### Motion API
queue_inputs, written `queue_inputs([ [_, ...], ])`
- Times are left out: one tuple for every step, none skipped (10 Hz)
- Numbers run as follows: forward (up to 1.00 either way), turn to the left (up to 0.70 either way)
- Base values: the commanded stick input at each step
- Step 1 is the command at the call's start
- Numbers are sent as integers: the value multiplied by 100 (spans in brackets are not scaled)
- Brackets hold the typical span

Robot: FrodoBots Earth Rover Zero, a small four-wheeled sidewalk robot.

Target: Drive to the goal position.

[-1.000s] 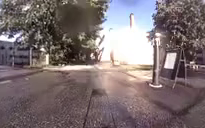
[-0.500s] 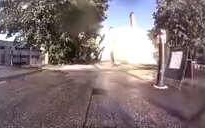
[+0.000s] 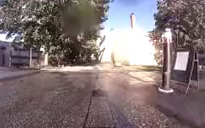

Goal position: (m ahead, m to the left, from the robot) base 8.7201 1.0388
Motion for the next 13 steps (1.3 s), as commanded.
queue_inputs([
  [50,0],
  [50,0],
  [50,0],
  [50,0],
  [50,0],
  [50,0],
  [50,0],
  [50,0],
  [50,0],
  [50,0],
  [50,0],
  [50,0],
  [50,0],
])
